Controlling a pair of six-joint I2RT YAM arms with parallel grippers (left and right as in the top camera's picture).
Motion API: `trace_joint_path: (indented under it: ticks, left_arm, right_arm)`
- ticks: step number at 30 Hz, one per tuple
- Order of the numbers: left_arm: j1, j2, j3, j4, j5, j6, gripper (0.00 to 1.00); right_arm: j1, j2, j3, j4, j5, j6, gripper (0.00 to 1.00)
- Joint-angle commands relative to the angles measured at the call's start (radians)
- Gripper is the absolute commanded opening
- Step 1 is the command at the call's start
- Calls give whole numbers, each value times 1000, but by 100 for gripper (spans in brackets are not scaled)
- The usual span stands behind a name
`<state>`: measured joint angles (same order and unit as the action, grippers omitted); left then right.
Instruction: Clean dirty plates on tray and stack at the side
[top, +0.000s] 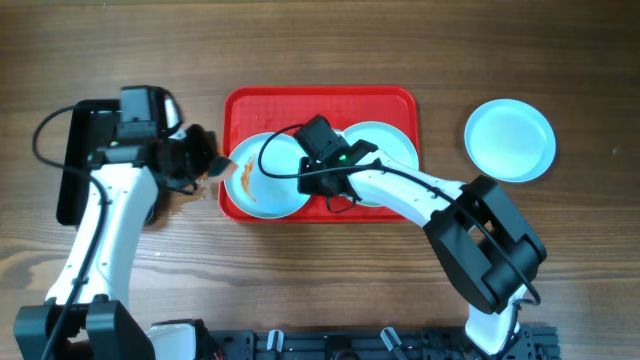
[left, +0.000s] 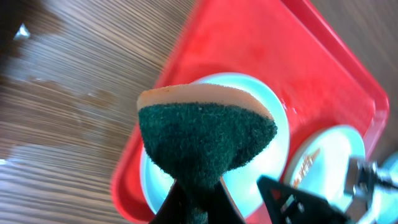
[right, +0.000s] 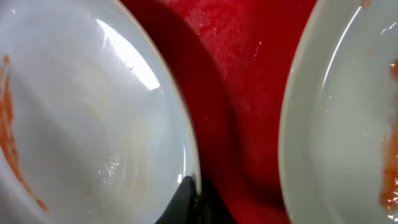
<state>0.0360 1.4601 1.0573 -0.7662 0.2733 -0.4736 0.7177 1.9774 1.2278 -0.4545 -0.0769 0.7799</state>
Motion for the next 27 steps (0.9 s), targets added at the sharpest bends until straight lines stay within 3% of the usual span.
trace_joint_path:
  ticks: [1,10,27]
  left_arm:
    - [-87,-24,-7,0,11,25,4]
    - [-206,8,-44,2,-55,-5,4]
    - [-215,145,-76,77,-41,-63,4]
  right_arm:
    - [-7,20,1,-14,36,-66,4]
    - [-11,20,1,-26,48,-63,4]
    - [-23,20,1,-55,62,-10,4]
